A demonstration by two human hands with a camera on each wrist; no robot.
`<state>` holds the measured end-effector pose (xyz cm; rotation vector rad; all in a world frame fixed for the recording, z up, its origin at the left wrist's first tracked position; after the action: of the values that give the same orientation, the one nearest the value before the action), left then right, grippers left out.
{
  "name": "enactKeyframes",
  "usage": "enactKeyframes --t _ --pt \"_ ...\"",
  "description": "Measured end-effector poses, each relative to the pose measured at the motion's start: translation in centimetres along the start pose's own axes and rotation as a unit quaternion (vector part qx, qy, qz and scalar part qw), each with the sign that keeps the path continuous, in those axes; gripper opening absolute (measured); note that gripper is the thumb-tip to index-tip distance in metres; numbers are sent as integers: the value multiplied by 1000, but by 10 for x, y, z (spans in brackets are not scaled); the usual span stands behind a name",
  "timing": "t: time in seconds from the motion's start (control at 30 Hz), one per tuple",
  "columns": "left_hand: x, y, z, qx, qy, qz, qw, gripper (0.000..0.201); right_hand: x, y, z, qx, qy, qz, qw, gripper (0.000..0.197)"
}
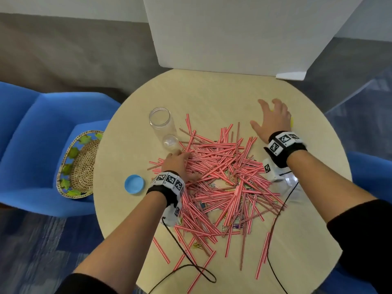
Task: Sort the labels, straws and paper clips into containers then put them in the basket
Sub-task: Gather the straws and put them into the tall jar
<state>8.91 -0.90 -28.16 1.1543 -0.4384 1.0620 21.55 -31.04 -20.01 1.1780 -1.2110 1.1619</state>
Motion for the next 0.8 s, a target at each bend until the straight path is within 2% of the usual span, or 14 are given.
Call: enactKeyframes --t 0.1,0.13,0.17,0.2,0.27,0.33,0.37,0.4,0.43,0.53,0.6,0.7,0.8 --pt "38 13 -27 49 82 33 995 47 -11 18 -54 103 -29 -47 993 62" --pt "52 16 -38 71 100 45 991 36 -19 25 -69 128 -36 -77 988 62" --pt "68 17 -47 86 113 63 988 34 -27 33 -84 151 -37 -106 982 64" --pt "85 18 -54 94 129 93 983 40 -36 41 -98 175 -34 -130 975 67" --pt "118 16 -60 97 172 168 966 71 -50 57 -124 217 -22 -167 961 78" --pt "141 10 -49 52 220 213 950 106 -66 70 -140 233 -8 -205 951 89" --pt "147 6 -38 18 245 214 946 115 -74 75 -145 231 1 -223 947 94" --pt "150 1 -28 -11 261 207 943 115 -81 81 -147 227 12 -236 945 96" --pt "151 -2 -20 -33 267 204 941 106 -87 86 -149 227 25 -240 943 96" --pt "157 -9 -9 -48 257 218 940 77 -92 99 -151 236 46 -214 947 88" --pt "163 -8 -2 -58 251 232 938 71 -94 110 -150 244 36 -207 947 83" --pt "182 -9 29 -111 269 256 922 70 -94 126 -145 258 29 -210 943 81" --pt "181 -19 80 -186 275 221 917 73 -91 142 -142 272 27 -212 938 81"
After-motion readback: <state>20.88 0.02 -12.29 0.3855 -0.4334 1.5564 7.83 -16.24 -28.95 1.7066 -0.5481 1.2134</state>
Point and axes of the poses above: each hand's wrist, its own y-axis away from the middle knuckle, its own x-axis out of the back of the hand, z = x × y, the point moved 10 cm from there along -y, towards the middle knuckle, and after that the axes turned 7 degrees about y, right-handed, at the moved point
